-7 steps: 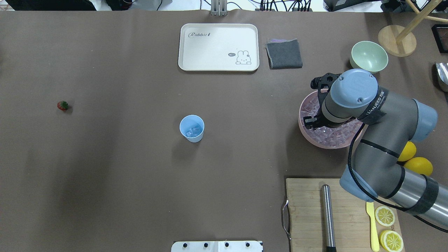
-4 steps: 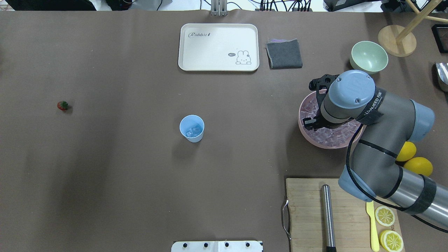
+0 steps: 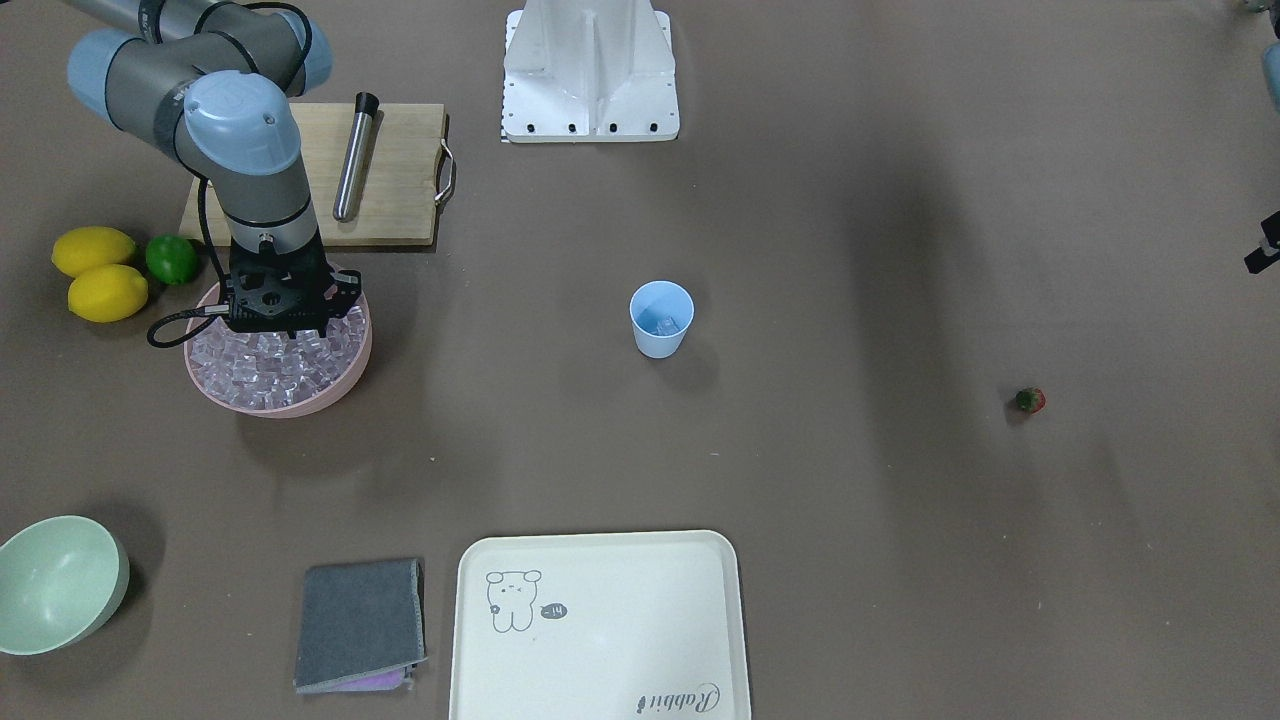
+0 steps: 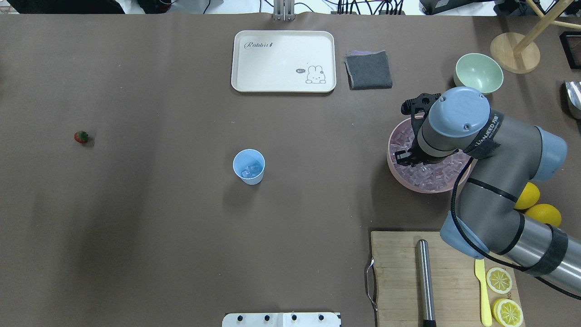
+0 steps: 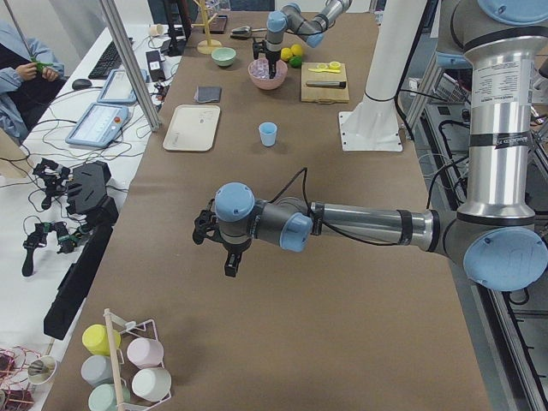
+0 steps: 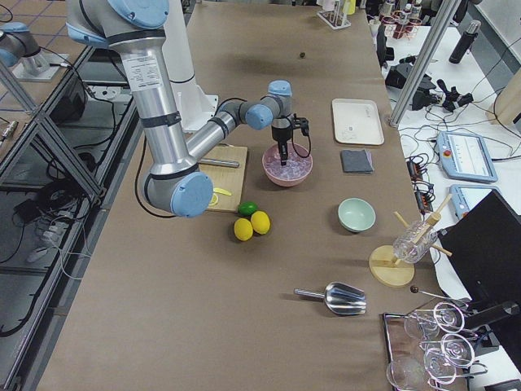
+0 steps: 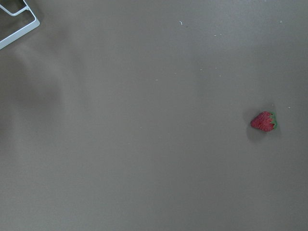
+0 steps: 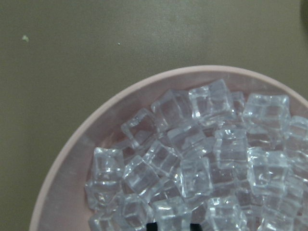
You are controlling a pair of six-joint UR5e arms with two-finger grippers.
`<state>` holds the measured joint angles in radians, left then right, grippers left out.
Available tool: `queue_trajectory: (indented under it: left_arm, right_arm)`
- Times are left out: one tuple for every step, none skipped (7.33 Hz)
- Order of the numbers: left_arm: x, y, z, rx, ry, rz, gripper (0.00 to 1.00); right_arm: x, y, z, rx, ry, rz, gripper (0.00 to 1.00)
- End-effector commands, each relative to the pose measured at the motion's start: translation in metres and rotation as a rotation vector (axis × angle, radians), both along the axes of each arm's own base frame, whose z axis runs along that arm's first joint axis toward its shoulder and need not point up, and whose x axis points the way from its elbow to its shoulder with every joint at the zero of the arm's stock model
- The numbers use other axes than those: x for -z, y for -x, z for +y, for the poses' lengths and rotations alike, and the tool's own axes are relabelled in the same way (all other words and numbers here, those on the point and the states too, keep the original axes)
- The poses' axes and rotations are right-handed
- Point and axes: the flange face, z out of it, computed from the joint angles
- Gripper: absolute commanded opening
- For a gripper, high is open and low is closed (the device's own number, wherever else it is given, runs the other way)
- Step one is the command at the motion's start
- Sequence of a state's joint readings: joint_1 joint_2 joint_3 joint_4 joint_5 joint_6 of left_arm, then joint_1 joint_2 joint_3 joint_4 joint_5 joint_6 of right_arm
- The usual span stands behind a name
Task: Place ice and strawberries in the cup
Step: 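Lower the right gripper into the ice and grasp another cube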
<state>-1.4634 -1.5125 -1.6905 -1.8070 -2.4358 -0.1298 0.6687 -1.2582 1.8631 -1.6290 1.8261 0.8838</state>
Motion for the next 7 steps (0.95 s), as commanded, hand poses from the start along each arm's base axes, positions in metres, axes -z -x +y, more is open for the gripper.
queue_trajectory:
  left_arm:
    - [0.000,0.000,0.000,0.000,0.000,0.000,0.98]
    - [0.001,0.000,0.000,0.000,-0.001,0.000,0.98]
    - [0.001,0.000,0.000,0.000,-0.001,0.000,0.98]
    - [0.001,0.000,0.000,0.000,-0.001,0.000,0.98]
    - [0.000,0.000,0.001,0.000,0.000,0.000,0.98]
    - [0.000,0.000,0.001,0.000,0.000,0.000,0.98]
    - [0.000,0.000,0.001,0.000,0.000,0.000,0.98]
  right_arm:
    - [0.007,-0.007,-0.005,-0.011,-0.008,-0.012,0.00]
    - [0.014,-0.011,-0.004,-0.019,-0.017,-0.024,0.00]
    - [0.032,-0.021,-0.007,-0.053,-0.021,-0.055,0.00]
    - [0.057,-0.020,-0.011,-0.141,0.026,-0.116,0.00]
    - [0.090,-0.012,-0.015,-0.254,0.086,-0.184,0.00]
    - [0.124,0.000,-0.015,-0.347,0.143,-0.252,0.00]
    - [0.156,0.017,-0.008,-0.394,0.186,-0.307,0.00]
